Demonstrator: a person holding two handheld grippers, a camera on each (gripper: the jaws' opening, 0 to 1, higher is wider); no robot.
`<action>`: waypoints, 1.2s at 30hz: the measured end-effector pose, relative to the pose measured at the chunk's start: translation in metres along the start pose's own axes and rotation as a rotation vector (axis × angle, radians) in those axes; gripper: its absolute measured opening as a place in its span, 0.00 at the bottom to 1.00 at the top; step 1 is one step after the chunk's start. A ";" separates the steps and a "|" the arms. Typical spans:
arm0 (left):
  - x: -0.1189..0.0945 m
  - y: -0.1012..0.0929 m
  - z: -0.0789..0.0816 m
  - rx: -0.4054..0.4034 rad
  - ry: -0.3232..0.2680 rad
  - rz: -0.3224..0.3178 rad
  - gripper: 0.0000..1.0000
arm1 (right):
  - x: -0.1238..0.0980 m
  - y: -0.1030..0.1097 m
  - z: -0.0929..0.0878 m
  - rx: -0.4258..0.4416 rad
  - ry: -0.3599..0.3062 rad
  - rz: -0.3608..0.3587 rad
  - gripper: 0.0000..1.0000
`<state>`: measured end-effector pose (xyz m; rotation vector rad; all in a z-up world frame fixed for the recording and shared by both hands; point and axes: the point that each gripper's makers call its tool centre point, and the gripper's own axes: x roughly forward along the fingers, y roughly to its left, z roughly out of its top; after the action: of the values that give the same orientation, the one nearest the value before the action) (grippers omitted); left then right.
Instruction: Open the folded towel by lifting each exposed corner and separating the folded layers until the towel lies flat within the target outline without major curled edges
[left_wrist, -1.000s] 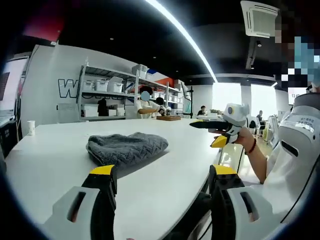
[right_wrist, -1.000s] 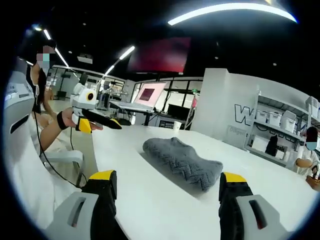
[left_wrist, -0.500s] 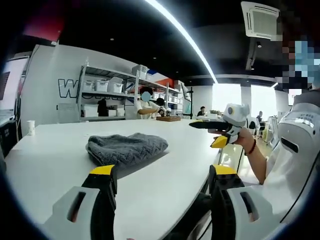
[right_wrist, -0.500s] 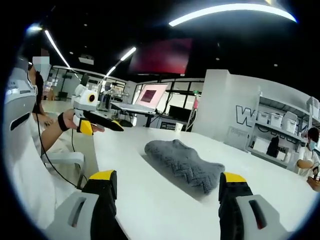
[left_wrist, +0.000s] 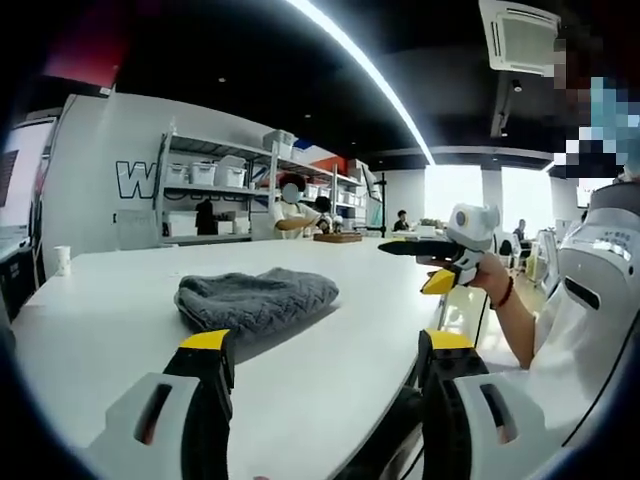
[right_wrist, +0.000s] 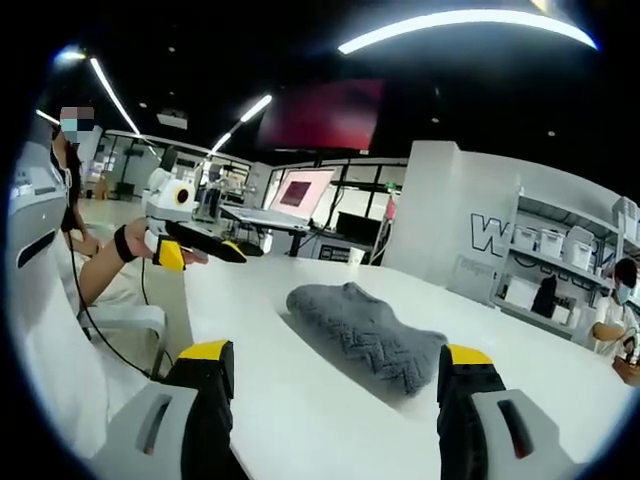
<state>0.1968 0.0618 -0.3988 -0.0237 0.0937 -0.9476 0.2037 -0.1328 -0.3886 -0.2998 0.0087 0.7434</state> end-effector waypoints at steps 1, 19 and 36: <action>0.000 -0.001 0.001 0.005 -0.004 -0.002 0.74 | 0.000 0.000 0.001 0.000 -0.002 0.002 0.82; 0.005 -0.004 0.010 0.017 -0.017 0.001 0.73 | -0.002 -0.001 0.007 0.013 -0.023 -0.002 0.80; 0.023 0.008 0.011 0.010 -0.018 0.006 0.72 | 0.004 -0.008 0.015 0.044 -0.051 -0.009 0.75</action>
<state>0.2172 0.0474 -0.3897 -0.0230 0.0722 -0.9411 0.2102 -0.1318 -0.3729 -0.2386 -0.0250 0.7405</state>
